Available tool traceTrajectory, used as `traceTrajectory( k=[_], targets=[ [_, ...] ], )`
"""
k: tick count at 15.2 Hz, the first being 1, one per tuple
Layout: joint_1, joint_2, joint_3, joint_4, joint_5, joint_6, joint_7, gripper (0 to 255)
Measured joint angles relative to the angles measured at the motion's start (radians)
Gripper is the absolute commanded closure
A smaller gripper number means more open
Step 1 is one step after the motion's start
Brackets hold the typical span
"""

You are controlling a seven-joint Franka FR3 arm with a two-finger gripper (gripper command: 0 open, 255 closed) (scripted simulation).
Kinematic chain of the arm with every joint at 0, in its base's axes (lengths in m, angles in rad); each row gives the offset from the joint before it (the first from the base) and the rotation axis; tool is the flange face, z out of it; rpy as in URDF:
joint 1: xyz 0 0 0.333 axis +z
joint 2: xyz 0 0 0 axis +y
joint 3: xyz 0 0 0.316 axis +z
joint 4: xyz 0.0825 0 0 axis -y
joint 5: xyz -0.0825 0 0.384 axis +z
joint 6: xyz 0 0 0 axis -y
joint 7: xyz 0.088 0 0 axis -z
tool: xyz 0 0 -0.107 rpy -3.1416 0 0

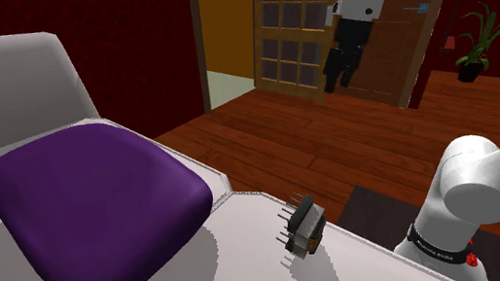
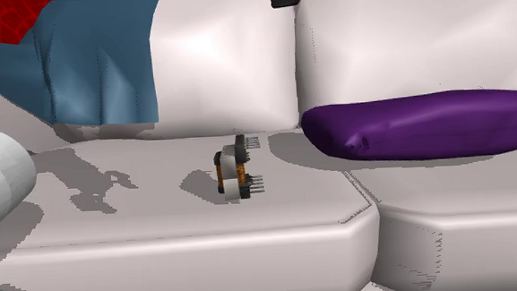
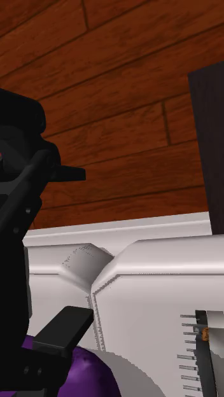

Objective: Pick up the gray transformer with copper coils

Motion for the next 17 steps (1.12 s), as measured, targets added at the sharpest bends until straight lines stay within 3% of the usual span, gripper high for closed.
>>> traceTrajectory(
  k=[4, 12, 17],
  targets=[
    [0.002, -0.022, 0.064, -0.043, 0.013, 0.019, 0.073, 0],
    [0.015, -0.009, 0.311, -0.131, 0.074, 0.101, 0.360, 0],
    [0.010, 0.077, 0.486, -0.124, 0.108, 0.159, 0.555, 0]
  ],
)
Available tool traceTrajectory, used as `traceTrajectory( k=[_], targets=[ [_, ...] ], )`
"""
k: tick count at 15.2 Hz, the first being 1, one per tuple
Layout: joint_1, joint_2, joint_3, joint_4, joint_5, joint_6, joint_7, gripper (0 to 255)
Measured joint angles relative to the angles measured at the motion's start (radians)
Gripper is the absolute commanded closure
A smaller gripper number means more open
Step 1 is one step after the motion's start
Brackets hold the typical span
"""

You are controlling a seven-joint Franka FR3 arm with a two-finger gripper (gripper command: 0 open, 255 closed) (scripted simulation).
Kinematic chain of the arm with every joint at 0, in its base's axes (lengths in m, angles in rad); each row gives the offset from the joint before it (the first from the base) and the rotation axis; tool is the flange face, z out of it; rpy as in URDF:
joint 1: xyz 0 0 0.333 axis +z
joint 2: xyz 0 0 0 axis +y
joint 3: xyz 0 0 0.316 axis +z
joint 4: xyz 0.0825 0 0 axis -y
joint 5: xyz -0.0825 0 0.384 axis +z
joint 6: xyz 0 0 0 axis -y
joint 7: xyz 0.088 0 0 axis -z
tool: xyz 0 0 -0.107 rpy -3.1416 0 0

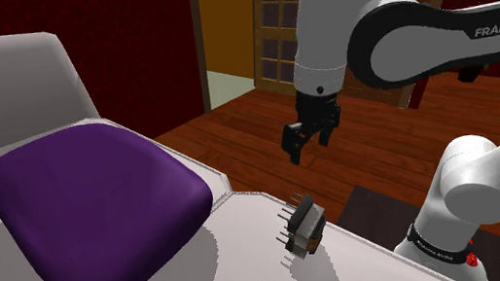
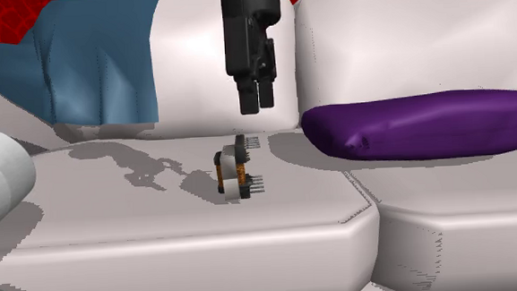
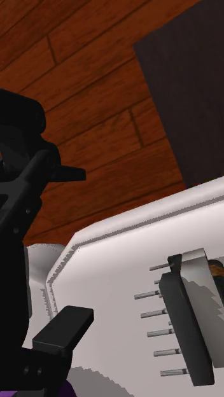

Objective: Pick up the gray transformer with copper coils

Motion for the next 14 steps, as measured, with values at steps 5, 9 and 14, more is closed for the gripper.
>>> traceTrajectory(
  k=[5, 9, 14],
  targets=[
    [-0.032, 0.123, 0.174, 0.036, 0.001, 0.053, 0.199, 0],
    [-0.054, 0.196, 0.254, 0.044, -0.010, 0.101, 0.287, 0],
    [-0.061, 0.225, 0.282, 0.002, -0.011, 0.169, 0.306, 0]
  ],
)
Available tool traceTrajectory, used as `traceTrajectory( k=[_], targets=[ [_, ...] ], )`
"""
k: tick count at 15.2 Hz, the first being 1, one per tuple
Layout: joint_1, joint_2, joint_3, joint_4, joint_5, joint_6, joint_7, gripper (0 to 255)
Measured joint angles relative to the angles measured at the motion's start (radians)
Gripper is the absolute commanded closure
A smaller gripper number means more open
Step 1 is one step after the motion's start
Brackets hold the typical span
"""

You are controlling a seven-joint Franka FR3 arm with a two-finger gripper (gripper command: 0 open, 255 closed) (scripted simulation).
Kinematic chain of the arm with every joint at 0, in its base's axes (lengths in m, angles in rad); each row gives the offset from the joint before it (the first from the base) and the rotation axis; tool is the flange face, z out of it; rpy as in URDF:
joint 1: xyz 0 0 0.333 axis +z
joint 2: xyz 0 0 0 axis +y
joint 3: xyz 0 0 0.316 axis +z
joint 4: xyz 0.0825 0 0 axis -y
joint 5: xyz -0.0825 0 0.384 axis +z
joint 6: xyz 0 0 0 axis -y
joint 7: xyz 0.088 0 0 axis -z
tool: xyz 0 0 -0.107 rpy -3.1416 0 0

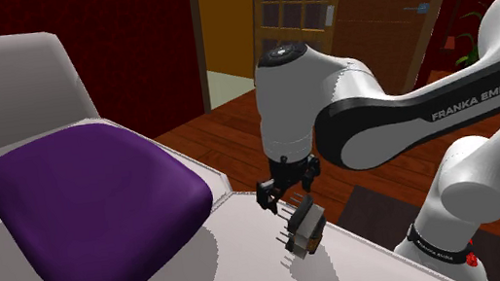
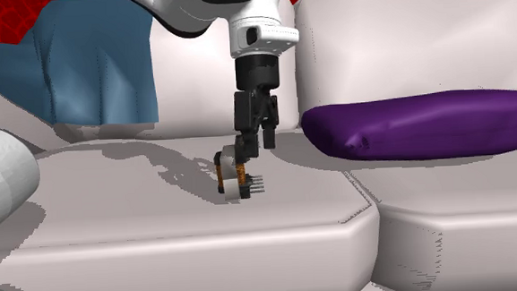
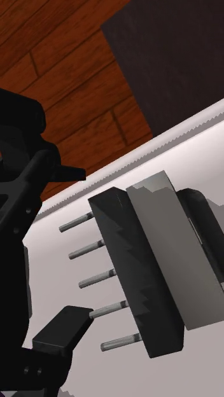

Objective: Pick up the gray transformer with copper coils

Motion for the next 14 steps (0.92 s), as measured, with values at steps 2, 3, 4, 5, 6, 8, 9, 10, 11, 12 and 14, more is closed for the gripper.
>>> traceTrajectory(
  k=[2, 3, 4, 5, 6, 8, 9, 10, 11, 12, 14],
  targets=[
    [0.002, -0.001, 0.002, -0.011, 0.002, 0.010, 0.001, 255],
    [0.002, 0.000, 0.002, -0.013, 0.002, 0.012, 0.001, 255],
    [0.002, 0.000, 0.003, -0.013, 0.002, 0.013, 0.001, 255],
    [0.001, 0.000, 0.002, -0.013, 0.002, 0.013, 0.001, 255],
    [0.001, 0.000, 0.002, -0.013, 0.001, 0.013, 0.001, 255],
    [0.001, -0.001, 0.002, -0.013, 0.002, 0.014, 0.001, 255],
    [0.001, -0.001, 0.002, -0.013, 0.002, 0.013, 0.001, 255],
    [0.001, -0.001, 0.002, -0.013, 0.002, 0.013, 0.001, 255],
    [0.001, -0.001, 0.002, -0.014, 0.002, 0.013, 0.001, 255],
    [0.001, -0.001, 0.002, -0.013, 0.002, 0.013, 0.001, 255],
    [0.002, -0.006, -0.003, -0.002, 0.002, -0.003, -0.003, 255]
  ],
)
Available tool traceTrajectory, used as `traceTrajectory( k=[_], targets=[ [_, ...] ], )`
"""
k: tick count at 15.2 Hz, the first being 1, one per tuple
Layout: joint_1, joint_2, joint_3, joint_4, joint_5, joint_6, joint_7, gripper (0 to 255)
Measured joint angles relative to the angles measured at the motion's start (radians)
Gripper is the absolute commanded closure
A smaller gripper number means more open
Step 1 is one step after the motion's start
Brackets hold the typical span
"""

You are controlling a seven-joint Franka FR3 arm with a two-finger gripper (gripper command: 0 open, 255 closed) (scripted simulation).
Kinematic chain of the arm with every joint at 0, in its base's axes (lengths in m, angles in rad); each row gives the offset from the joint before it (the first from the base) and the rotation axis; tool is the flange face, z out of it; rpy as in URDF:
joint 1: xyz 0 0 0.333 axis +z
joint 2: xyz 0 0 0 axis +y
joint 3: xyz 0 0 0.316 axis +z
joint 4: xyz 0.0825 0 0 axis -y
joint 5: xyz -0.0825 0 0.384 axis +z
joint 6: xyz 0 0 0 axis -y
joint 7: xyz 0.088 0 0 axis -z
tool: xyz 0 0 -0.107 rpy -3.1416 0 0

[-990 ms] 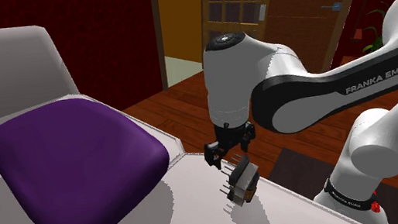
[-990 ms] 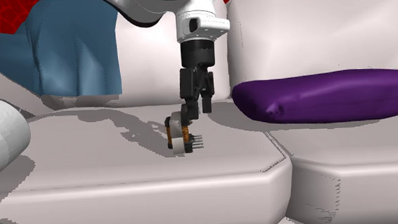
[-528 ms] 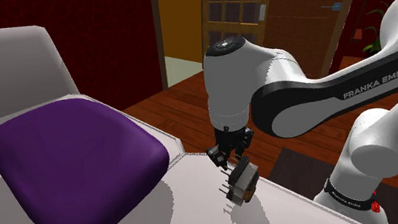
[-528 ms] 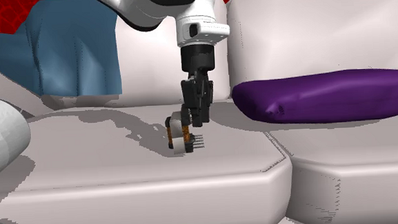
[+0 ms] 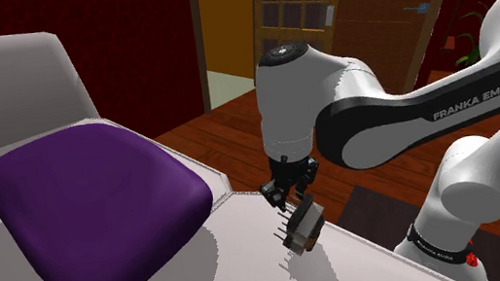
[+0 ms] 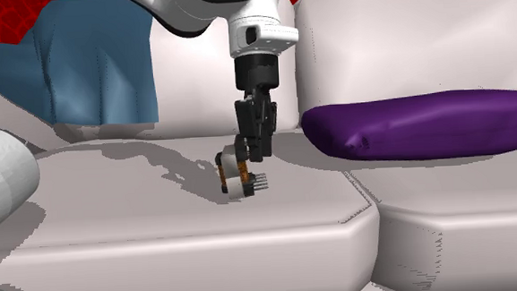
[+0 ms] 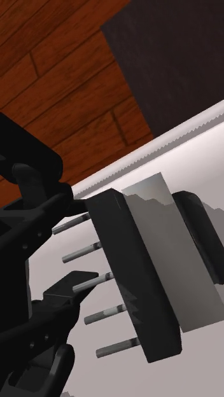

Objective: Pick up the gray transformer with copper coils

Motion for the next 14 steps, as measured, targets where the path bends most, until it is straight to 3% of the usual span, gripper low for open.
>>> traceTrajectory(
  k=[14],
  targets=[
    [0.001, -0.040, -0.055, 0.149, -0.012, -0.186, -0.030, 255]
  ],
)
